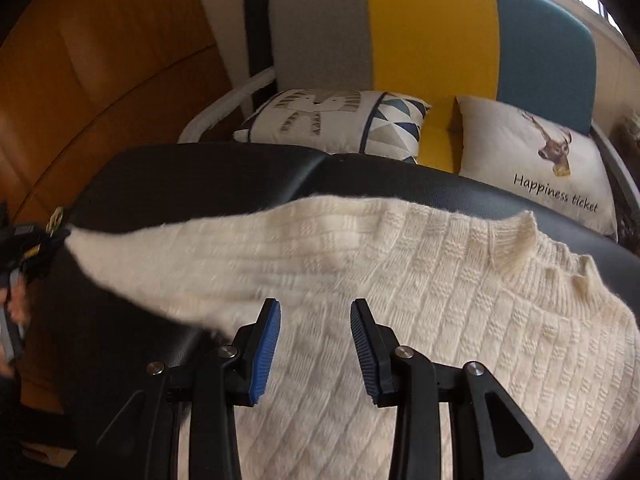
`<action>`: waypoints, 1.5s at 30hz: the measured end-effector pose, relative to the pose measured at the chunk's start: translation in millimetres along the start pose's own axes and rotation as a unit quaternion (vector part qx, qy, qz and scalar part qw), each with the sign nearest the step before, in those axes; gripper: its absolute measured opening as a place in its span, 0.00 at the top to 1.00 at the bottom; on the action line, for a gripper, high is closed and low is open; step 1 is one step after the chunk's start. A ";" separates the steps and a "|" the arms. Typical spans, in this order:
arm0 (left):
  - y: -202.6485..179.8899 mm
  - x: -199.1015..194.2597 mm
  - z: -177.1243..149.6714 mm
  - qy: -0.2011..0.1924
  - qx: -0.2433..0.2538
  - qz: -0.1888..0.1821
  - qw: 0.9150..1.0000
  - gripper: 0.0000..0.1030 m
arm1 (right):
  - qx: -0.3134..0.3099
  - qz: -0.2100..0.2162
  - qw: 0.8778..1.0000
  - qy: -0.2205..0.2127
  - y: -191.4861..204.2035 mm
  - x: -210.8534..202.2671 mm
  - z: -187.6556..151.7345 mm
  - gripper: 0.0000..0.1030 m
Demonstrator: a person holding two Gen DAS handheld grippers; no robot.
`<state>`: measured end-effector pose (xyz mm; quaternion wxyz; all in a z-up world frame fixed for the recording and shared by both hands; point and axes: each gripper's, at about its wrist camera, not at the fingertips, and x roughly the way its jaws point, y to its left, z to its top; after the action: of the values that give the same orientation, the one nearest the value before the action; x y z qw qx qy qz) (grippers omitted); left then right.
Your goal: Fold clothes
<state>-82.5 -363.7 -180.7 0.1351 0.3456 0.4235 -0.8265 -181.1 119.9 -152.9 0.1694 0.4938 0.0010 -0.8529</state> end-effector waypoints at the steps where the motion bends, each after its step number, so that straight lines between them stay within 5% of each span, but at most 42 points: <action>1: 1.5 -2.2 -2.1 -0.002 0.009 0.008 1.000 0.95 | 0.007 -0.006 1.000 0.001 0.6 10.2 13.8 0.65; 8: 14.7 6.7 -12.8 0.023 0.042 0.057 0.997 0.95 | -0.021 -0.059 0.997 0.046 12.2 63.2 32.8 0.66; 13: 52.2 -4.5 -21.0 0.064 0.006 0.035 0.997 0.94 | -0.023 -0.056 0.997 0.038 11.3 66.4 32.7 0.65; 21: 100.4 -36.9 32.1 0.051 -0.038 0.058 0.996 0.87 | -0.018 -0.026 0.999 0.030 8.4 62.4 36.0 0.65; 30: 57.4 42.4 36.0 0.150 0.065 0.071 0.984 0.78 | -0.033 -0.014 0.999 0.036 14.0 66.0 38.7 0.65; 34: 44.7 52.6 29.1 0.137 0.110 0.112 0.978 0.77 | -0.033 -0.016 0.999 0.036 15.4 70.0 38.5 0.65; 38: 31.3 53.5 18.1 0.111 0.167 0.162 0.966 0.93 | -0.034 -0.025 0.999 0.030 18.5 72.6 38.7 0.65; 43: 40.8 54.4 32.8 0.083 0.111 0.178 0.974 0.95 | -0.024 -0.031 0.999 0.022 22.4 79.7 47.0 0.63; 45: 38.1 59.1 36.8 0.077 0.118 0.193 0.971 0.95 | -0.023 -0.039 0.999 0.019 25.4 83.9 51.9 0.63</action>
<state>-122.4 -411.9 -229.5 0.2174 0.4968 0.2568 -0.8000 -255.5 63.0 -192.9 0.1474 0.5054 0.0435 -0.8491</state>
